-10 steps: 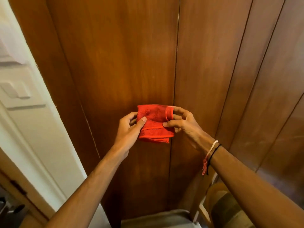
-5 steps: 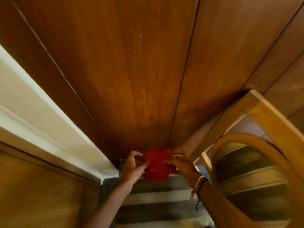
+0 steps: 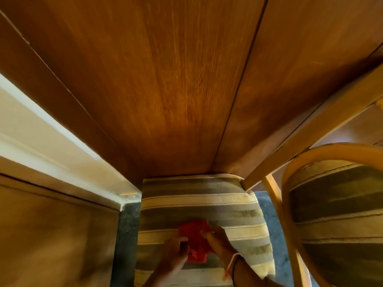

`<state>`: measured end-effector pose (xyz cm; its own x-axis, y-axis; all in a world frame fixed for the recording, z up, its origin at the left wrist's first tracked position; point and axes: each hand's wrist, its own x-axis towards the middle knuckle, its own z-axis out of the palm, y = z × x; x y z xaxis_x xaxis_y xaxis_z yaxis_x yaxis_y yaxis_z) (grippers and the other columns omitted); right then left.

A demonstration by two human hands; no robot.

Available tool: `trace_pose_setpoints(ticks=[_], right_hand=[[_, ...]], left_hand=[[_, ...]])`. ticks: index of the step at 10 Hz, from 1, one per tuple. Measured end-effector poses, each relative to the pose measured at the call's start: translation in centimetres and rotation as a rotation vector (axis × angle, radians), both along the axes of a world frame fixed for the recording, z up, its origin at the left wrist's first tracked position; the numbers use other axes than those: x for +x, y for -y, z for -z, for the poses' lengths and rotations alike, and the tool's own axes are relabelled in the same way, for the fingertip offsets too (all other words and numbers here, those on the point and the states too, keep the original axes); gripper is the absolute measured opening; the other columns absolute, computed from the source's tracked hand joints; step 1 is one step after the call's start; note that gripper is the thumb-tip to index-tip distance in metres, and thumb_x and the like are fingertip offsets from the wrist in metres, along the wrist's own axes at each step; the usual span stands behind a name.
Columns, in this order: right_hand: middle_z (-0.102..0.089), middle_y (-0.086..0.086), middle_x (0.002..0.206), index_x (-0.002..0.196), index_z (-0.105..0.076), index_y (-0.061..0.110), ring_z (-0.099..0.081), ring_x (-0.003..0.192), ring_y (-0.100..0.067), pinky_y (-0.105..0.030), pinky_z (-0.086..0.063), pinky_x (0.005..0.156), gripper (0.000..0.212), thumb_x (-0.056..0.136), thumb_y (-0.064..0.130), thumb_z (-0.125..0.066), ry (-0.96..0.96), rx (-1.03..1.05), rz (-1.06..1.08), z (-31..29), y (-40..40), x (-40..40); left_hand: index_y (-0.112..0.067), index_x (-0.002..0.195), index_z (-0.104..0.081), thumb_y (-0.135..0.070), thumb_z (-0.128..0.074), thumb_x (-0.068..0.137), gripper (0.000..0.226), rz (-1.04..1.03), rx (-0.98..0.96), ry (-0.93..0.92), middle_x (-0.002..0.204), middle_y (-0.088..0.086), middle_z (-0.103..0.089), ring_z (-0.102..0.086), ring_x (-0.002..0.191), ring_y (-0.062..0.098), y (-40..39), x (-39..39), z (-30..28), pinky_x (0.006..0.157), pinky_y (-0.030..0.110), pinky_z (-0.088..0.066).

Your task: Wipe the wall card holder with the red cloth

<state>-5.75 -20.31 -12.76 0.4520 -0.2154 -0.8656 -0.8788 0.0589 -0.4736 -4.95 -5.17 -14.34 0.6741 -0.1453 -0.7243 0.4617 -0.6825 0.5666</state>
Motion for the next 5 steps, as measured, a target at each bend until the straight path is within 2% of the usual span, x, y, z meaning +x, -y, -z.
trace_pose_setpoints(ticks=[1, 2, 3, 4, 5], right_hand=[[-0.063, -0.024, 0.138, 0.147, -0.051, 0.009, -0.063, 0.125, -0.042, -0.054, -0.053, 0.109, 0.050, 0.098, 0.009, -0.061, -0.020, 0.033, -0.018, -0.2, -0.2, -0.1], [-0.057, -0.018, 0.148, 0.150, -0.045, 0.012, -0.058, 0.134, -0.036, -0.040, -0.050, 0.111, 0.056, 0.098, 0.017, -0.066, 0.010, -0.042, -0.093, -2.5, -0.3, 0.1], [-0.052, -0.009, 0.154, 0.155, -0.038, 0.017, -0.050, 0.143, -0.028, -0.032, -0.042, 0.115, 0.067, 0.096, 0.025, -0.070, 0.194, -0.224, -0.231, -6.4, 0.1, 0.8], [-0.043, -0.008, 0.161, 0.159, -0.031, 0.018, -0.040, 0.151, -0.027, -0.030, -0.034, 0.121, 0.079, 0.093, 0.034, -0.071, 0.391, -0.511, -0.382, -11.1, 1.2, 2.8], [-0.011, -0.013, 0.174, 0.166, -0.010, 0.022, -0.015, 0.162, -0.030, -0.043, -0.021, 0.132, 0.093, 0.094, 0.052, -0.062, 0.496, -0.808, -0.513, -16.1, 2.0, 5.2]], left_hand=[[-0.009, 0.134, -0.053, -0.019, -0.053, 0.098, 0.037, 0.107, 0.016, -0.049, 0.135, 0.014, -0.057, -0.057, 0.122, 0.021, -0.3, -0.1, -0.3, 0.107, 0.034, -0.047], [-0.020, 0.146, -0.038, -0.033, -0.052, 0.098, 0.052, 0.283, 0.045, 0.020, 0.151, 0.005, -0.035, -0.033, 0.141, 0.020, -0.5, 0.4, -2.5, 0.118, 0.029, -0.027], [-0.023, 0.150, -0.029, -0.054, -0.040, 0.096, 0.063, 0.375, 0.063, 0.228, 0.158, 0.005, -0.029, -0.028, 0.144, 0.018, -0.6, 1.9, -6.2, 0.114, 0.025, -0.021], [-0.027, 0.154, -0.018, -0.081, 0.001, 0.075, 0.097, 0.415, 0.202, 0.563, 0.166, 0.005, -0.001, -0.012, 0.152, 0.022, -0.6, 4.8, -12.0, 0.121, 0.039, -0.015], [-0.024, 0.154, -0.020, -0.074, -0.006, 0.086, 0.086, 0.462, 0.341, 0.908, 0.165, 0.010, -0.006, -0.013, 0.152, 0.028, -0.5, 7.8, -18.2, 0.120, 0.049, -0.022]])
